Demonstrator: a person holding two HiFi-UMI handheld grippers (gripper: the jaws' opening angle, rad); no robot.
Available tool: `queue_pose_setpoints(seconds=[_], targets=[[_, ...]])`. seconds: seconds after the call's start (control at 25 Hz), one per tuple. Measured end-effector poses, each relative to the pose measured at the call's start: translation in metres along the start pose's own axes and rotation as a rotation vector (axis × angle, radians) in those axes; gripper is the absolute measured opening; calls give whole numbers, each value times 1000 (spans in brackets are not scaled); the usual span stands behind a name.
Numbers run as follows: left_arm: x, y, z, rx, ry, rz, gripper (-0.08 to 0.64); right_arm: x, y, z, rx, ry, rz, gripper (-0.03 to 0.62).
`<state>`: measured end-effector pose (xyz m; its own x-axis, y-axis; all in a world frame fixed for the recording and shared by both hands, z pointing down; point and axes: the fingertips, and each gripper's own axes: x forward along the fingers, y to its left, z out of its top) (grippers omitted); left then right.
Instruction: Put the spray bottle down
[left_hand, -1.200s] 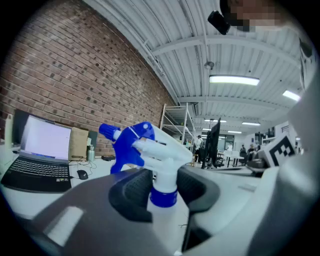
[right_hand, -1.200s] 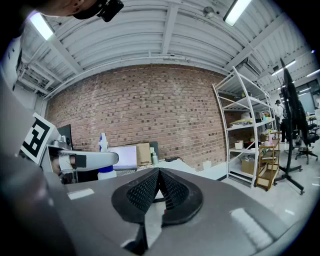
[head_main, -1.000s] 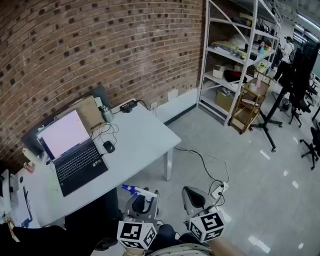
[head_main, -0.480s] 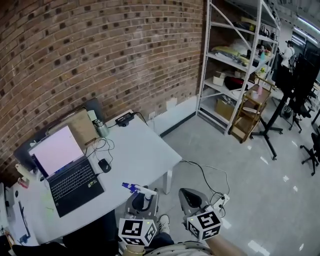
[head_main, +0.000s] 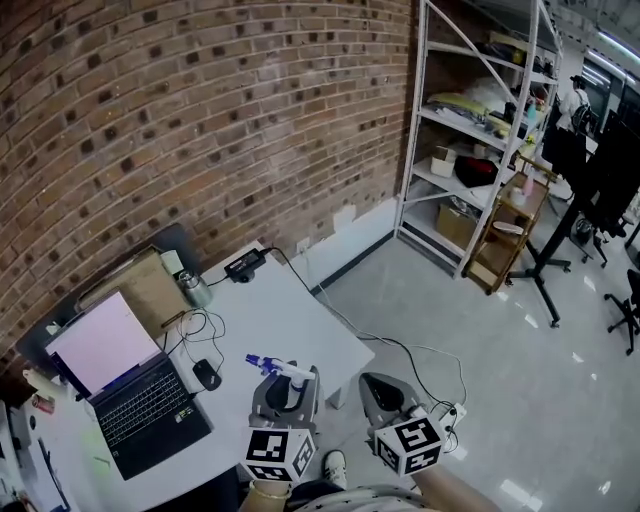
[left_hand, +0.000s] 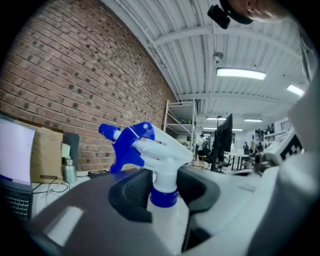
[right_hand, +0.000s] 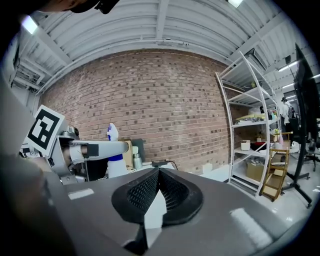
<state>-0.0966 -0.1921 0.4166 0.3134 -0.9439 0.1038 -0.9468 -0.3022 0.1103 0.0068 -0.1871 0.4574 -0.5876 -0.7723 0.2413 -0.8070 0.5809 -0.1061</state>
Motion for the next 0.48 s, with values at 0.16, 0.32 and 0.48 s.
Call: queue_pose_setpoints(seconds=[0.16,0.32,0.48], targets=[[43,21,11,28,-18,0,135,34,-12,9,-2,3,0,-2],[77,42,16,36,-36,14,135,62,-21,18,0,6,2,-2],[103,63,12,32,-34,26,135,82,-27,22,2,9,2,-2]])
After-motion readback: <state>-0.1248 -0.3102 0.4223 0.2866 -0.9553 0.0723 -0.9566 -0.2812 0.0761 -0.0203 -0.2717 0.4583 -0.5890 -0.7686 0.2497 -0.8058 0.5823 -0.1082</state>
